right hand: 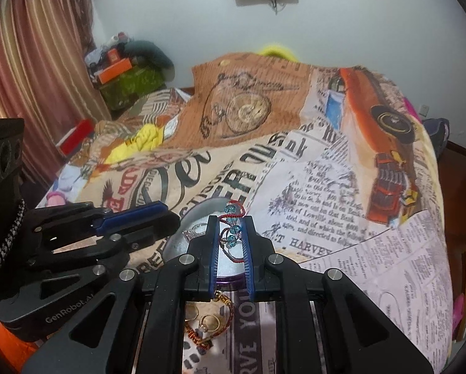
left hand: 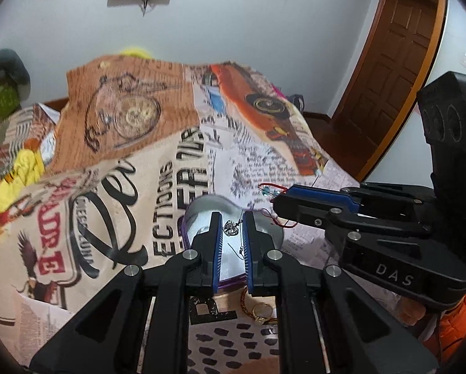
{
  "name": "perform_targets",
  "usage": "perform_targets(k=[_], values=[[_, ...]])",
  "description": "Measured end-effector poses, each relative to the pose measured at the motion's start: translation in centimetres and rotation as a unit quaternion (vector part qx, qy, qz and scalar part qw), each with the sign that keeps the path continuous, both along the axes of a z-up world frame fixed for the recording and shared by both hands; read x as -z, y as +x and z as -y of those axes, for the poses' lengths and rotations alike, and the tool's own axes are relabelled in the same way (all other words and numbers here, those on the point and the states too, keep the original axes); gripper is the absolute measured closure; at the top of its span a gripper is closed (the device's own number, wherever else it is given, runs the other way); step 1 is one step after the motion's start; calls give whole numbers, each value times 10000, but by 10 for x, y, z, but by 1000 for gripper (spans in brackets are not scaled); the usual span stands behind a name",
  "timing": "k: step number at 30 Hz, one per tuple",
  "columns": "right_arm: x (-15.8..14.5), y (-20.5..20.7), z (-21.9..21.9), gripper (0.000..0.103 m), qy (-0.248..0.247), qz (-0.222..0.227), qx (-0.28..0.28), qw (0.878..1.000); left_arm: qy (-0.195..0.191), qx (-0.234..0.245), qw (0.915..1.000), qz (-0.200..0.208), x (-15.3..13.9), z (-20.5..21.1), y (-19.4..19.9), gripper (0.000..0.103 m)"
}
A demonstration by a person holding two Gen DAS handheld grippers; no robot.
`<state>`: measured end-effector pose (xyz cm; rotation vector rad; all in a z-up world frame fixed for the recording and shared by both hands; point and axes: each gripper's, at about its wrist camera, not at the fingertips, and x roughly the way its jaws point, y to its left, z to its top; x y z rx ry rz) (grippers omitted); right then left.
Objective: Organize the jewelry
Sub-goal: 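Open both grippers to drop the earrings and charm into the tin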
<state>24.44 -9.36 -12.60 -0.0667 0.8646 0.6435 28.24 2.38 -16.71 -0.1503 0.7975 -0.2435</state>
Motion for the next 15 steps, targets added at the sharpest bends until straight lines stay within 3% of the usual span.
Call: perform_targets(k=[15], values=[[34, 17, -15, 90, -285, -508, -453, 9973, -46, 90, 9996, -274, 18, -3, 9, 92]])
